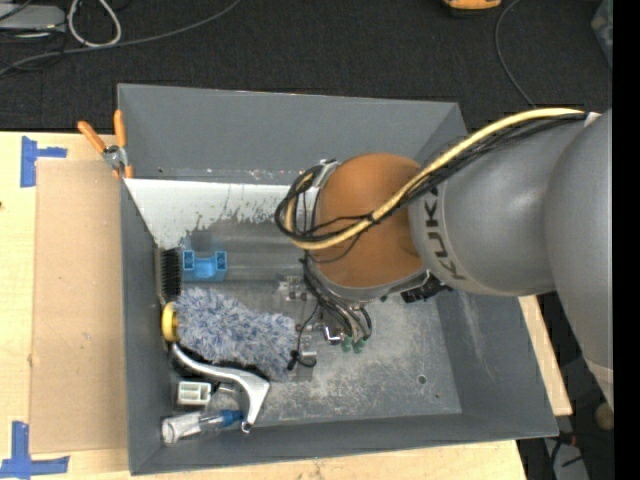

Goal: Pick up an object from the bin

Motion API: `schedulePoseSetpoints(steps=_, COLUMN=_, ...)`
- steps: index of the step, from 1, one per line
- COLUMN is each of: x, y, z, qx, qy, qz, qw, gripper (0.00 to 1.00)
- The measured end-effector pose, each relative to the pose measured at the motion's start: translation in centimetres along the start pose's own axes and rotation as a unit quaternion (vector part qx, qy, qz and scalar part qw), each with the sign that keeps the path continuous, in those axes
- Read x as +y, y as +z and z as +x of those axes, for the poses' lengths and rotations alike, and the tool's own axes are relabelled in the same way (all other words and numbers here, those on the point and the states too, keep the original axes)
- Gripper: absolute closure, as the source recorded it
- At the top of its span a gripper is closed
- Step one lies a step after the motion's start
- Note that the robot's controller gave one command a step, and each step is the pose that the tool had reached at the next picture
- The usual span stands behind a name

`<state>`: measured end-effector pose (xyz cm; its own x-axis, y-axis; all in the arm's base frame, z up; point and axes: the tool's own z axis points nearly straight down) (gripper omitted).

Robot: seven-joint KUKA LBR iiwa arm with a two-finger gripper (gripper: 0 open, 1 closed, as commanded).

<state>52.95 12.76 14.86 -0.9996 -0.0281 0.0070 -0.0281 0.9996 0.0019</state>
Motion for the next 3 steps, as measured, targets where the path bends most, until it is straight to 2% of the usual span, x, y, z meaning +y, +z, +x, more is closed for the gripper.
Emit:
schedulePoseSetpoints(steps=1, x=-1.3, y=-2.0, z=1.0, qx=-0.0009, qy=-0.003, qz=0.000, qw=1.0000, gripper=0.00)
schedulePoseSetpoints(steps=2, x=-1.0, y=-1.3, z=0.9, qx=0.0014, qy=0.004, qz=0.001, qw=1.0000, gripper=0.00)
schedulePoseSetpoints(steps=3, x=1.2, y=-0.6, z=-2.3, qx=0.0004, qy=-0.088, qz=0.000, qw=0.9961, gripper=0.00)
